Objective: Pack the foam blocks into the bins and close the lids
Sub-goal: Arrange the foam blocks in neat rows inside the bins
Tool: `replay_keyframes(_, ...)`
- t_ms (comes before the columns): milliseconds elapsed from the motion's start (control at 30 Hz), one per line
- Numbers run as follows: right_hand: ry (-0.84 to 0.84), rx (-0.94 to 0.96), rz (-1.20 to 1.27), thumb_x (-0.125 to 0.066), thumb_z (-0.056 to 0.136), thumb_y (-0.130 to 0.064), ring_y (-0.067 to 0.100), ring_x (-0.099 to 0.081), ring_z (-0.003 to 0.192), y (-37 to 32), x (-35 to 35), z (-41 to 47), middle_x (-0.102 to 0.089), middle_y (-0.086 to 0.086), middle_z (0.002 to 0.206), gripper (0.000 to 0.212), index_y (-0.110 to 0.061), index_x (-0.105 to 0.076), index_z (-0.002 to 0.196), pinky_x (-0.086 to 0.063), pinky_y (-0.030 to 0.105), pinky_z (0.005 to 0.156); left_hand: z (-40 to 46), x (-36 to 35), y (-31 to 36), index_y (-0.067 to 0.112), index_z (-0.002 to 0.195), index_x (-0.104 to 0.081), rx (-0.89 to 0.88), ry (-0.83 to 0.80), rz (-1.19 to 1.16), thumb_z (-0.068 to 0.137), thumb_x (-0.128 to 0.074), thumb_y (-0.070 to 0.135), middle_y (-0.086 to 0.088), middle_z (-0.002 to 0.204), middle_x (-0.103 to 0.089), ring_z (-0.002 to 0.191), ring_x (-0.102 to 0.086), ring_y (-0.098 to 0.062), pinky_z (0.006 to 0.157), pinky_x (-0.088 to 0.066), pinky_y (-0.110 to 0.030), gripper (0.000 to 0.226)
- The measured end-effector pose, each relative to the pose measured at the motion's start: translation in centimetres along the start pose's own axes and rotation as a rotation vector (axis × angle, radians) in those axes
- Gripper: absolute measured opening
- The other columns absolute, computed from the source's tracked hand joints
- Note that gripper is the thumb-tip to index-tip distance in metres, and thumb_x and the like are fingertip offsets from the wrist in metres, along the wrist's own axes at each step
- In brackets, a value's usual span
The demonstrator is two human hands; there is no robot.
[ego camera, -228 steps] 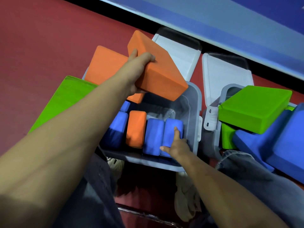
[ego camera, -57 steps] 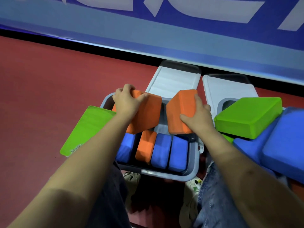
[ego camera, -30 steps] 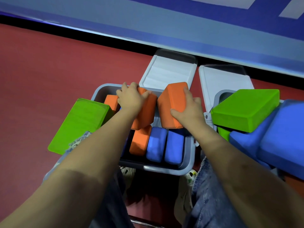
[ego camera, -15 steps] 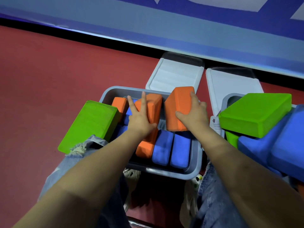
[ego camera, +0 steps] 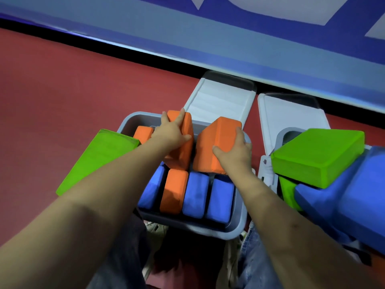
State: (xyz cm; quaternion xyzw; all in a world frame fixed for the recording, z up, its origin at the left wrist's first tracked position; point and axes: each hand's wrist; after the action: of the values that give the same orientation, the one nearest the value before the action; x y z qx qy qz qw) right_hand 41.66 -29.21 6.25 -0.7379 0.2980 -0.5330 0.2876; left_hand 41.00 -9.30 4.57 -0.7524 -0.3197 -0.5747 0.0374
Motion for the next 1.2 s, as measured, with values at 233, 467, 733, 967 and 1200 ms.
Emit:
replay_keyframes(233, 0.001, -0.024, -0.036, -0.067, 0.082, -0.038, 0.033, -0.049, 0.113, 0.2, -2.2, 0.4, -0.031, 0.015, 0.132, 0.091, -0.030, -0.008, 0.150, -0.045, 0.031, 0.090, 1.8, -3.8, -0.9, 0.042, 0.148, 0.011, 0.031, -0.163, -0.033, 0.092, -0.053, 0.050, -0.016, 0.154, 0.028, 0.138, -0.028, -0.045, 0.112, -0.030, -0.043, 0.086)
replay_keyframes(467, -0.015, -0.042, -0.053, -0.067, 0.078, -0.044, 0.036, -0.046, 0.113, -0.2, -4.3, 2.4, -0.028, 0.013, 0.131, 0.090, -0.034, -0.010, 0.147, -0.049, 0.041, 0.090, 2.2, -5.5, -1.7, 0.037, 0.151, 0.006, -0.007, -0.383, -0.153, 0.094, -0.056, 0.028, -0.018, 0.155, 0.026, 0.147, -0.006, -0.033, 0.112, -0.027, -0.034, 0.085)
replay_keyframes(733, -0.097, 0.007, -0.210, -0.058, 0.084, -0.053, 0.035, -0.043, 0.118, -0.1, -5.8, 2.9, -0.025, 0.015, 0.135, 0.094, -0.026, 0.003, 0.150, -0.045, 0.042, 0.094, 2.2, -4.6, -4.4, 0.058, 0.143, 0.002, 0.088, -0.311, 0.114, 0.089, -0.049, 0.060, -0.002, 0.159, 0.021, 0.146, -0.001, -0.038, 0.112, -0.023, -0.055, 0.075)
replay_keyframes(967, -0.356, -0.059, -0.175, -0.057, 0.086, -0.053, 0.035, -0.053, 0.110, 1.0, -8.4, 5.9, -0.025, 0.020, 0.140, 0.098, -0.032, 0.016, 0.148, -0.044, 0.033, 0.087, 2.1, -7.0, -4.3, 0.056, 0.138, 0.023, 0.145, -0.382, 0.244, 0.096, -0.032, 0.060, -0.004, 0.158, 0.023, 0.146, 0.014, -0.034, 0.114, -0.005, -0.062, 0.070)
replay_keyframes(1200, -0.572, -0.121, -0.086, -0.060, 0.088, -0.041, 0.028, -0.056, 0.112, 4.9, -9.1, 7.2, -0.039, 0.005, 0.143, 0.098, -0.053, 0.023, 0.138, -0.057, 0.043, 0.079, 3.7, -8.6, -4.3, 0.057, 0.136, 0.025, 0.118, -0.394, 0.281, 0.093, -0.029, 0.066, -0.003, 0.158, 0.024, 0.146, 0.015, -0.033, 0.114, -0.003, -0.061, 0.070)
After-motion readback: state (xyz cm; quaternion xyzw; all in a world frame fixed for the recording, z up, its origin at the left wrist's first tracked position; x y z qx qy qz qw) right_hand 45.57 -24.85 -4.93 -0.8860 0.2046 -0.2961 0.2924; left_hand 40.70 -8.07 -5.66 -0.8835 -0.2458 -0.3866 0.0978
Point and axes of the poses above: each hand's wrist, its own z-axis towards the middle knuckle, its own x-axis out of the back of the hand, y = z × x
